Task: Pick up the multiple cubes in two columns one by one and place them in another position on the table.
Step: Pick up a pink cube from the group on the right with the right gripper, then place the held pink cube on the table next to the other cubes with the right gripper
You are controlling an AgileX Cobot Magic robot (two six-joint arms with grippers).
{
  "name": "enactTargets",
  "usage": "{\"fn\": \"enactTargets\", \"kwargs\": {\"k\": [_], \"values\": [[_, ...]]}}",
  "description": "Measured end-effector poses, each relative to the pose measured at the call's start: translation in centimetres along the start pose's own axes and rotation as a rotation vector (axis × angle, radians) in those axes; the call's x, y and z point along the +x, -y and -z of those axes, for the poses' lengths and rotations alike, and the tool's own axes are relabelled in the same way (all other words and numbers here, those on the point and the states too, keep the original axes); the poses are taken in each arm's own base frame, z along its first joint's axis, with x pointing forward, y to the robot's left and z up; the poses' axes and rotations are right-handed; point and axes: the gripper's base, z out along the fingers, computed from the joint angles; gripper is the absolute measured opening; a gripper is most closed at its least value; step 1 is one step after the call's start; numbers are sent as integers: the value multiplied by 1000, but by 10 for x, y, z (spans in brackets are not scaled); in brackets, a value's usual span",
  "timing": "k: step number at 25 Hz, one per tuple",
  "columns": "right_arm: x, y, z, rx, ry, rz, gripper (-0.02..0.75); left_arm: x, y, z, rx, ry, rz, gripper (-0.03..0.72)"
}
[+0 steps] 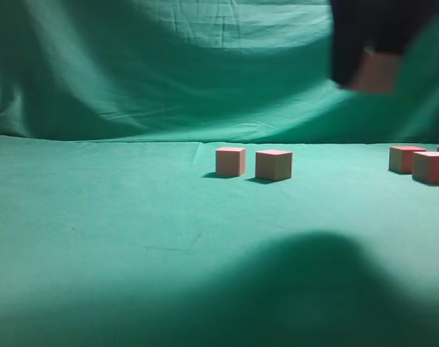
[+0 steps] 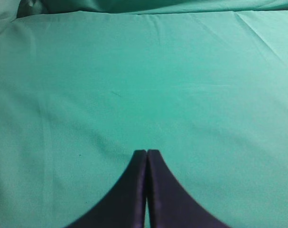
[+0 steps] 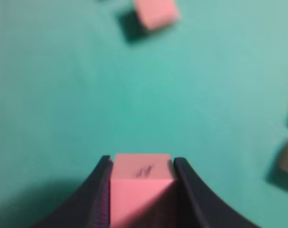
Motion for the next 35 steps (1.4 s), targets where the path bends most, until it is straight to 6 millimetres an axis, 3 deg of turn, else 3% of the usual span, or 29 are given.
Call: {"fn": "enactTargets", "kwargs": {"k": [6,10,14,21,27,35], "values": [[-44,-63,26,-106,120,121,267,0,0,0,0,0,0,0],[-71,-96,16,-121,71,172,267,0,0,0,0,0,0,0],[-98,-113,-7,-105,-8,186,267,0,0,0,0,0,0,0],[-136,-120,-54,26,18,29,267,0,0,0,0,0,0,0],[-142,-119,-95,103,17,-24,267,0,0,0,0,0,0,0],[-148,-103,-119,123,34,-54,267,0,0,0,0,0,0,0]]}}
